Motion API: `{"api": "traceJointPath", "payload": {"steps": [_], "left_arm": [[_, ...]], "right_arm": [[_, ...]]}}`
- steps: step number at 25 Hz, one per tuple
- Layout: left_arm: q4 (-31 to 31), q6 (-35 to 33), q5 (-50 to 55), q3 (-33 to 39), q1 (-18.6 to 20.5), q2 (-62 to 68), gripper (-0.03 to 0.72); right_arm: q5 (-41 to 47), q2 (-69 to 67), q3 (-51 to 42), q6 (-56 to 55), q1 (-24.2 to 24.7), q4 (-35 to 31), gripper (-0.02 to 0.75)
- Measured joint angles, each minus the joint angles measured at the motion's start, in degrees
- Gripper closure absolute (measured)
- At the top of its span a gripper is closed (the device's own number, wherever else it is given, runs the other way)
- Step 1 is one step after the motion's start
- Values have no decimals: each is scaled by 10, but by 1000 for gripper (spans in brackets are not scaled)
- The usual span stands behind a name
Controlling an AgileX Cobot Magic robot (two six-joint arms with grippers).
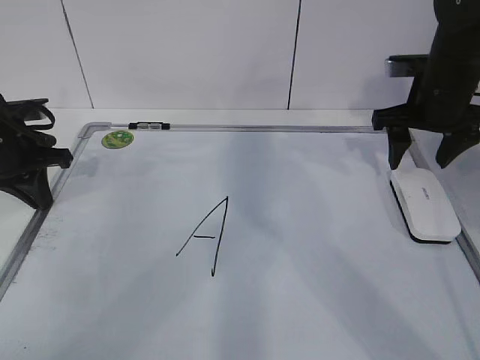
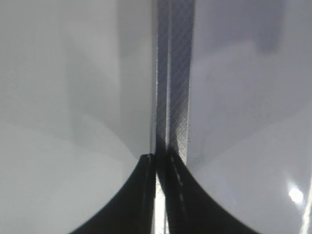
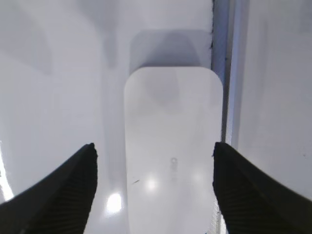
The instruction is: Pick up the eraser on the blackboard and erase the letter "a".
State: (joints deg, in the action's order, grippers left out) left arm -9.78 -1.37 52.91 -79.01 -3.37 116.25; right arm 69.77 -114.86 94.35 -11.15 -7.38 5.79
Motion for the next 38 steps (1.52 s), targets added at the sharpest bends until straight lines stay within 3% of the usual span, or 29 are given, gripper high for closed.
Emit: {"api": "traceJointPath", "payload": {"steps": [12,18,22,29,38], "left_arm": [[2,0,0,0,0,0,645],[17,0,0,0,1,-1,538],[25,0,25,-10,1,-22,509],[23,0,98,-58,1,-84,502],[-12,0,151,-68,1,-183,497]], "right_arm": [[2,5,16,-1,0,-22,158],[2,10,16,-1,0,-23,158],[2,14,16,0,0,-24,158],[3,50,16,0,0,-24,158],[7,163,16,0,0,-25,158]]}}
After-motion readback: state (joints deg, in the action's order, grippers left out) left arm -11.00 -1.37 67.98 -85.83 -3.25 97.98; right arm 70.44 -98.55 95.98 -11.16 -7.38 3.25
